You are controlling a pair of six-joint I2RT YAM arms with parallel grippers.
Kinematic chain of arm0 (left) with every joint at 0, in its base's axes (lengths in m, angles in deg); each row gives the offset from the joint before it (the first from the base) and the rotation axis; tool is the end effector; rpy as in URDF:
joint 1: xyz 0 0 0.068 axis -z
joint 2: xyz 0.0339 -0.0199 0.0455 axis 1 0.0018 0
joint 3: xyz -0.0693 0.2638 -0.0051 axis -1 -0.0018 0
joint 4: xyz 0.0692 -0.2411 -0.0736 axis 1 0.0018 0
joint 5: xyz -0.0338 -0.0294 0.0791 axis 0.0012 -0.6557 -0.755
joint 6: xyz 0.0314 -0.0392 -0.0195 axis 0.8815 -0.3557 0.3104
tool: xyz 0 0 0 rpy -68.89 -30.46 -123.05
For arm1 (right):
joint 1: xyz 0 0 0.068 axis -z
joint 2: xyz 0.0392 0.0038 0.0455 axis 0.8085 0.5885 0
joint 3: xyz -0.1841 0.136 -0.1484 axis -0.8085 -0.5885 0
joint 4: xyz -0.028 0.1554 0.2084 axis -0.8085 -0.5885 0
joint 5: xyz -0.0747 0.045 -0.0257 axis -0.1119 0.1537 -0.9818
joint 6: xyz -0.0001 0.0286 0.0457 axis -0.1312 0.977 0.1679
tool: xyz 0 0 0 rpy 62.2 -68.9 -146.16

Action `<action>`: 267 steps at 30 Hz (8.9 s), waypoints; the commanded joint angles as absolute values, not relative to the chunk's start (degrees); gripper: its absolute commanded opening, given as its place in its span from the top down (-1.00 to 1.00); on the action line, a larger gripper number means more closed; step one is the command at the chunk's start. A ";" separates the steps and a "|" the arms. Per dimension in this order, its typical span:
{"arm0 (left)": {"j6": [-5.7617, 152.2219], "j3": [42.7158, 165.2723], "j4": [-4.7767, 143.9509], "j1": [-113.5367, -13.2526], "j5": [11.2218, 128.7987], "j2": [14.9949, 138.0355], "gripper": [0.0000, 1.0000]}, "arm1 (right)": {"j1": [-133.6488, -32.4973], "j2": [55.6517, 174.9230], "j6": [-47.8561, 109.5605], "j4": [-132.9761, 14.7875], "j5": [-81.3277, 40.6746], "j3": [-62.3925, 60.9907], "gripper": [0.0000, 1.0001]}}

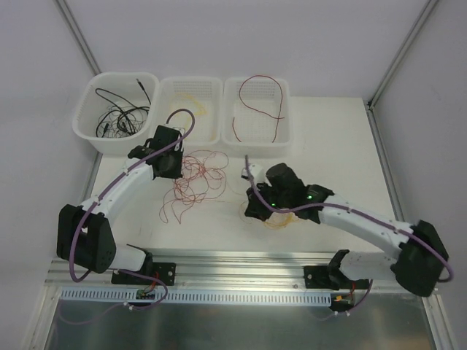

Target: Untangle the cables

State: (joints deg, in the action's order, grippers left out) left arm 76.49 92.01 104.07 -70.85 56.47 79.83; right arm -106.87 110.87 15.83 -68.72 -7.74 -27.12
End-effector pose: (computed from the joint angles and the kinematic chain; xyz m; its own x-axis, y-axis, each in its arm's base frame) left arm 0.2739 -0.0912 0.2664 -0.7651 0.1117 -0.6342 0.1611 0.9867 -0.0206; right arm 0.1645 0.2382 0.2450 -0.2343 -0.5321 -0.8136 -0.9568 0.2743 0.0961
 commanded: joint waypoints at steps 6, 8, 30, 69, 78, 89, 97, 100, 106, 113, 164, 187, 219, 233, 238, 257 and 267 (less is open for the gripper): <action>76.20 91.94 105.18 -72.93 51.47 78.19 1.00 | -81.14 77.65 18.32 -95.13 -23.56 -27.04 0.99; 76.28 91.94 105.27 -73.02 50.94 78.19 1.00 | -71.82 74.65 18.32 -100.58 -27.34 -21.69 0.99; 75.23 94.22 110.45 -77.68 33.55 74.42 1.00 | -43.31 89.48 33.61 -104.11 -19.98 24.89 0.99; 71.80 88.68 114.76 -79.35 77.29 47.51 -0.98 | -90.66 103.18 36.14 -93.43 -27.60 -15.25 -0.87; 71.89 88.07 114.23 -79.08 75.55 61.99 -0.98 | -100.87 128.32 38.45 -81.18 -33.50 -6.29 -0.99; 66.53 92.65 110.37 -67.05 60.97 79.50 -0.94 | -102.46 139.24 39.16 -81.79 -36.22 -7.51 -0.27; 61.96 91.41 105.36 -66.25 52.09 89.34 -0.75 | -102.55 136.17 38.36 -83.63 -38.86 -10.15 0.99; 61.43 91.06 104.39 -66.25 48.76 92.42 -0.45 | -102.29 132.58 37.84 -85.65 -41.41 -12.61 0.99; 59.68 90.45 104.12 -66.34 42.95 97.35 0.04 | -97.55 121.59 35.91 -91.35 -46.25 -20.50 0.99; 56.51 87.55 103.95 -69.32 41.27 95.24 0.39 | -67.74 98.05 32.39 -95.41 -40.05 -29.74 0.99; 52.56 83.33 98.77 -57.29 62.63 70.18 -0.55 | -77.92 95.45 21.32 -90.85 -16.54 -21.67 -0.41; 47.81 69.88 88.22 -55.53 63.86 77.75 -0.26 | -89.10 140.53 -1.98 -77.05 -17.06 3.11 -0.48; 43.94 61.36 88.48 -58.87 58.94 70.99 0.13 | -60.13 99.79 19.28 -95.49 -23.42 -3.57 0.99; 48.24 66.43 88.39 -62.47 68.23 63.43 0.04 | -41.82 84.74 28.52 -104.46 -9.78 4.70 0.99; 50.97 72.86 88.21 -59.76 72.99 63.33 -0.42 | -41.90 84.31 28.26 -104.11 -1.61 3.38 0.99; 42.37 100.90 86.10 -44.90 66.69 98.21 -0.79 | -42.34 81.32 26.85 -105.43 1.04 0.05 0.99; 37.35 103.89 86.19 -41.82 62.01 108.15 -0.42 | -42.43 80.35 27.38 -104.29 1.56 -2.59 0.99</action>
State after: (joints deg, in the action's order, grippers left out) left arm 40.08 101.28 86.06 -42.56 64.45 106.25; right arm -42.20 81.06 26.96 -105.74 -0.02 -1.97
